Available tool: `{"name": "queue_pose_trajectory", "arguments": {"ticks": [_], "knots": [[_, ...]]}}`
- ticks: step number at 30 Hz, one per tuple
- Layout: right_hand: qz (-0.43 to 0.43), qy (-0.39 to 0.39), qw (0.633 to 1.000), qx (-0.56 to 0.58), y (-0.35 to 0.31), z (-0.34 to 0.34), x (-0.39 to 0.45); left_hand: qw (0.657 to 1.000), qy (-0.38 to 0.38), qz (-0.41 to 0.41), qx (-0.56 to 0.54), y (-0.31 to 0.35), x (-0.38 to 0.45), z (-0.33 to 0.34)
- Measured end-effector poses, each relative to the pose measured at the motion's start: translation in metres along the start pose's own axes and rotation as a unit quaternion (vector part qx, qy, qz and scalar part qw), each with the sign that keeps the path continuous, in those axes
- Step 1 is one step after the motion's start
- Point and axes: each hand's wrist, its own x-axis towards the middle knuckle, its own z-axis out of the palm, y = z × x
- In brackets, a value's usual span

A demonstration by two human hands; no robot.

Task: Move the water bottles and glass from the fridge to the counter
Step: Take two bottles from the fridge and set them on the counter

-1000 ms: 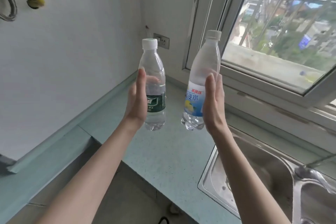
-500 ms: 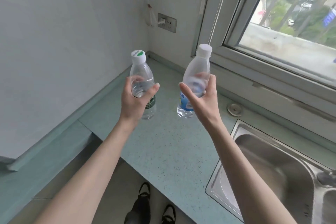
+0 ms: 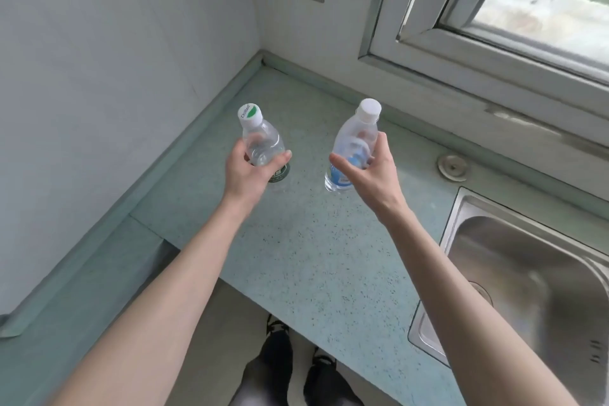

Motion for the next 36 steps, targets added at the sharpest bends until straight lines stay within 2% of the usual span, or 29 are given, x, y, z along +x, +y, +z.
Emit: {"name": "queue_pose_trajectory", "arguments": {"ticks": [7,16,32,36], "knots": [[0.041,0.003,0.999,-0.023,0.024,0.033,0.021,1.000,0.000,-0.011,0.015,-0.042,0.035,0.003],[0.065,0.009,0.997,-0.046,0.040,0.051,0.039,0.999,-0.027,-0.015,0.022,-0.065,0.064,0.003],[0.073,0.029,0.995,-0.059,0.046,0.059,0.034,0.996,-0.076,0.002,0.043,-0.077,0.067,0.011],[0.081,0.064,0.993,-0.057,0.047,0.059,0.034,0.994,-0.098,0.012,0.050,-0.072,0.075,0.015]]}}
